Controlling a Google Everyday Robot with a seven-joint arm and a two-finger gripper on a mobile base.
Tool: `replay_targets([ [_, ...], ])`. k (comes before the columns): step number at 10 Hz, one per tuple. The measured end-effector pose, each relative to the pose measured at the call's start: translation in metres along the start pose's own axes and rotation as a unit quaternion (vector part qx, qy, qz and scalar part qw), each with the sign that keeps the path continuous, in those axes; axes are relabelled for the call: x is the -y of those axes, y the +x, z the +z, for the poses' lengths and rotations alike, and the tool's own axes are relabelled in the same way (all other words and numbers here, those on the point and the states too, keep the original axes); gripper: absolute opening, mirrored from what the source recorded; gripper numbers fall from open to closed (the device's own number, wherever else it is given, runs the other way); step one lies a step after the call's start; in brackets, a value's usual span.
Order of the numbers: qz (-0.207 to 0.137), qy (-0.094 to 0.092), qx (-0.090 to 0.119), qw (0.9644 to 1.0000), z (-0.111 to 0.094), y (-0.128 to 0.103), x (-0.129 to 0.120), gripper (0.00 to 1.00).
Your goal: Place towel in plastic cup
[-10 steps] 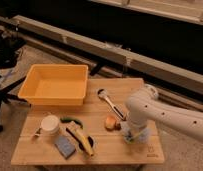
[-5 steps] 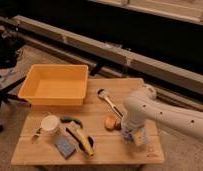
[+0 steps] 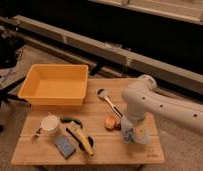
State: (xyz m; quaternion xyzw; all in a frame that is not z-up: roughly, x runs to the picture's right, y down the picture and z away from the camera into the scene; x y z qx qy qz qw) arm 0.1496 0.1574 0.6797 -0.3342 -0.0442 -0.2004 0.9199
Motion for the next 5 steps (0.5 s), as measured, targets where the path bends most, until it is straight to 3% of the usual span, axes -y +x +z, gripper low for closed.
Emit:
replay_targets([
  [2, -0.012, 0.005, -0.004, 0.9999, -0.026, 0.002, 0.012, 0.8],
  [5, -0.014, 0.006, -0.003, 0.9999, -0.03, 0.002, 0.014, 0.8],
])
